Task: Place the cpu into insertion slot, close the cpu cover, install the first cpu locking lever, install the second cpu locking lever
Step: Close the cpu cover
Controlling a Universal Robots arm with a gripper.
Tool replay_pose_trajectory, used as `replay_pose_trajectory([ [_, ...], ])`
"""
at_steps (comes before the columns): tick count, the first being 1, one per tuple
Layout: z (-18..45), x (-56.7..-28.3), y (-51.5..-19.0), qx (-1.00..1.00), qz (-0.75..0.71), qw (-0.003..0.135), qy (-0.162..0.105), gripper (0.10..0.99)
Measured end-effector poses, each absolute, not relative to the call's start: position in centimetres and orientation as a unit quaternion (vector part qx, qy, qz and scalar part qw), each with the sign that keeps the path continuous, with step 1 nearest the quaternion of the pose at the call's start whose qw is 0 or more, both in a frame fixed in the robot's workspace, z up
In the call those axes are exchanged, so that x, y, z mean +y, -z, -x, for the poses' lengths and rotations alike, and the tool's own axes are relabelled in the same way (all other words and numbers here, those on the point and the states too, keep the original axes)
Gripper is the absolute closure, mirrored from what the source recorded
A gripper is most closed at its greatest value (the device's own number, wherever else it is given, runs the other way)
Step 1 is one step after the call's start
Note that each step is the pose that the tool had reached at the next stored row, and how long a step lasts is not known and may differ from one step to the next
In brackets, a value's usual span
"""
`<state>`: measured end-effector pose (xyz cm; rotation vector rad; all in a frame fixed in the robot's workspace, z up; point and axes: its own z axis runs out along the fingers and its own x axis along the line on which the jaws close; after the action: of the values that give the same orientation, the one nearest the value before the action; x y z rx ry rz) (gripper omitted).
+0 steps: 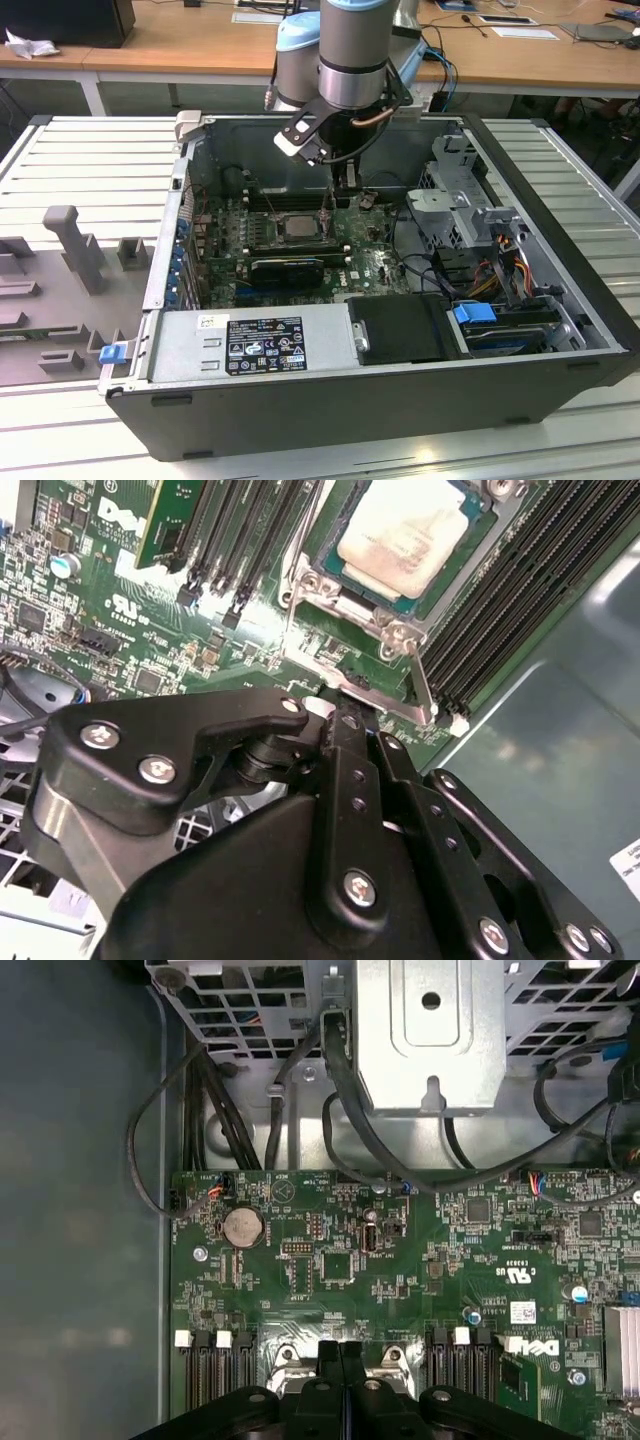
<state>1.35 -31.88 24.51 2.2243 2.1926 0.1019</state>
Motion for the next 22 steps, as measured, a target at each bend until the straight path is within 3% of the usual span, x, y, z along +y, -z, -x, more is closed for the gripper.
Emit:
replay_pose_trajectory([
  [22,1.6,-31.9,-23.0,0.707,-0.707,0.008,-0.033,0.98],
])
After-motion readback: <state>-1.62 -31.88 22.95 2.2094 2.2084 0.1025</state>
